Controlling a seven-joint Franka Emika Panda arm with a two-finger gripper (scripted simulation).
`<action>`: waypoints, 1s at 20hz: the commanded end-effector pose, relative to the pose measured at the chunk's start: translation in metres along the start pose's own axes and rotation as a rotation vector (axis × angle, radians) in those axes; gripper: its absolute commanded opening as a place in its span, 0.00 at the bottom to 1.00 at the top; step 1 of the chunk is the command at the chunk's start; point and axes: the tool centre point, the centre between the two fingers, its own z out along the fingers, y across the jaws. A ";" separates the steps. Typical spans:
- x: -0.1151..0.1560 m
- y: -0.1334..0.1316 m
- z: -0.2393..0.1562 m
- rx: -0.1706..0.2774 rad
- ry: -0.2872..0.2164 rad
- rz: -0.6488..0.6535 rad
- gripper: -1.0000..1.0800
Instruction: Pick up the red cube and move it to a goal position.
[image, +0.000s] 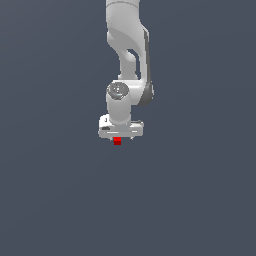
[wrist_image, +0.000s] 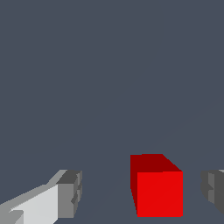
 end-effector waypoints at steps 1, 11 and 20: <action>-0.009 0.007 0.015 0.000 0.003 -0.002 0.96; -0.027 0.022 0.051 0.001 0.010 -0.006 0.96; -0.026 0.023 0.052 0.001 0.010 -0.006 0.00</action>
